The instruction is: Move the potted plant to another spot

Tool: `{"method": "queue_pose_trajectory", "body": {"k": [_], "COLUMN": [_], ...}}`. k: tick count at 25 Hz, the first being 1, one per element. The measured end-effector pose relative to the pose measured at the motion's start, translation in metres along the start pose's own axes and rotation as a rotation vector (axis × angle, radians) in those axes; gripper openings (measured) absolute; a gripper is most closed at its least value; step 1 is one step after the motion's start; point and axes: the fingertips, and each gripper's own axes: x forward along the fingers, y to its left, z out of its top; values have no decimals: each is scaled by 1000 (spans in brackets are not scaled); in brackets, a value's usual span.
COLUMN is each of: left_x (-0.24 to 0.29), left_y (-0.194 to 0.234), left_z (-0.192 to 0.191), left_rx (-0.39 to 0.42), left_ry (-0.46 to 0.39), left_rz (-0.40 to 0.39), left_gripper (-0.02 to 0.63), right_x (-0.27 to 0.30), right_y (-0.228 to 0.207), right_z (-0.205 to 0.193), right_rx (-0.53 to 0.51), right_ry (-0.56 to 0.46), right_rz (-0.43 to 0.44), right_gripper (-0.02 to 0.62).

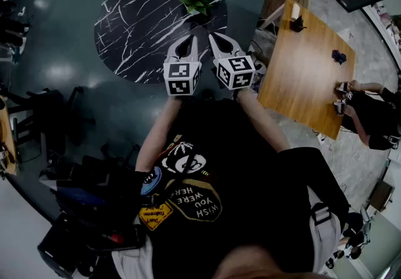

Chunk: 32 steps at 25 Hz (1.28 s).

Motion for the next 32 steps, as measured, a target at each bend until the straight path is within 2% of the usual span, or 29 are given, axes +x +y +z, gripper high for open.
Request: {"method": "queue_pose_trajectory", "body": {"k": [11, 20, 23, 27, 32], "left_x": [-2, -3, 5, 22, 63], "left_y": [-1, 17, 26, 41, 68], "left_z": [-11, -20, -26, -40, -55], "left_rx": [-4, -1, 28, 24, 37], "left_ry": [12, 28, 45, 54, 55], "left_rz": [-21, -46, -72, -110, -71], "left_gripper": [4, 3, 3, 3, 3], "right_x": [-2, 14, 26, 51, 88], "right_y": [3, 19, 23, 14, -14], "right_z": [-6, -16, -27, -54, -66], "right_rx": [14, 45, 46, 90, 77], "right_ry": [4, 23, 43, 49, 47], "right_rz": [-3, 19, 16, 29, -12], "right_gripper": [2, 2, 2, 2, 2]}}
